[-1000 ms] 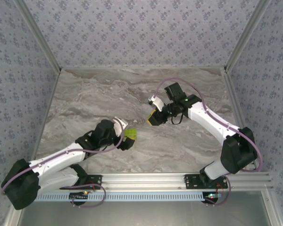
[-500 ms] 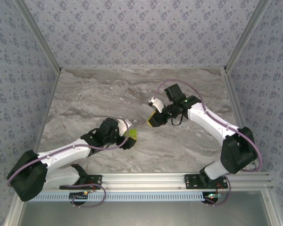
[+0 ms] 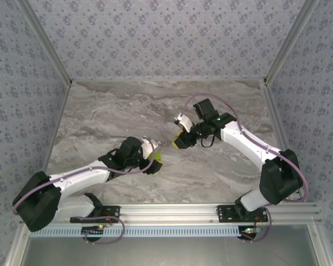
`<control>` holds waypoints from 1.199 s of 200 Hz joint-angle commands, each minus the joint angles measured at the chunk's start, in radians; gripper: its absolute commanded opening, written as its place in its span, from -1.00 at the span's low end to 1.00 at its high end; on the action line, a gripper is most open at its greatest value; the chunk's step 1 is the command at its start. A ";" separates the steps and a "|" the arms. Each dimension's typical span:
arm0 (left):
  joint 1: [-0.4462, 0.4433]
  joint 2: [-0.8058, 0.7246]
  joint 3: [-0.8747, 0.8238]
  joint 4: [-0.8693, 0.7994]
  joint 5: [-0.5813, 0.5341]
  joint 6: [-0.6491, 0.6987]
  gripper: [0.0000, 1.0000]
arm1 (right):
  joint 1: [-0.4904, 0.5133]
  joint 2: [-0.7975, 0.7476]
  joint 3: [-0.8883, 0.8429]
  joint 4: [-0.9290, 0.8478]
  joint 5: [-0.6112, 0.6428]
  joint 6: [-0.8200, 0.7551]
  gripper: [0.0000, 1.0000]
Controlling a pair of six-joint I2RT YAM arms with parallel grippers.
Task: Assemble a carrot with lego
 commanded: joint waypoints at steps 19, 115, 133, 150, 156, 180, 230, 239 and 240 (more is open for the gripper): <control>-0.010 0.035 0.044 0.014 0.048 0.017 0.39 | 0.006 -0.002 -0.013 0.000 -0.026 0.014 -0.52; -0.011 0.048 0.056 -0.024 0.070 0.006 0.53 | 0.006 -0.018 -0.018 -0.017 -0.012 0.012 -0.53; -0.011 0.034 0.053 -0.033 0.058 0.003 0.64 | 0.006 -0.026 -0.022 -0.020 -0.008 0.009 -0.52; -0.011 0.035 0.057 -0.050 0.035 0.002 0.66 | 0.005 -0.030 -0.022 -0.020 -0.006 0.010 -0.53; -0.011 0.037 0.059 -0.052 0.026 0.002 0.65 | 0.004 -0.030 -0.021 -0.019 -0.005 0.009 -0.53; -0.011 0.051 0.067 -0.061 0.013 0.005 0.42 | 0.004 -0.030 -0.021 -0.022 -0.006 0.009 -0.53; -0.011 0.053 0.067 -0.056 0.029 0.012 0.22 | 0.002 -0.028 -0.029 -0.012 -0.007 0.007 -0.53; -0.011 0.058 0.068 -0.056 0.039 0.013 0.21 | 0.002 -0.027 -0.029 -0.011 -0.008 0.006 -0.52; -0.011 0.058 0.069 -0.056 0.040 0.013 0.21 | 0.002 -0.027 -0.030 -0.011 -0.009 0.006 -0.52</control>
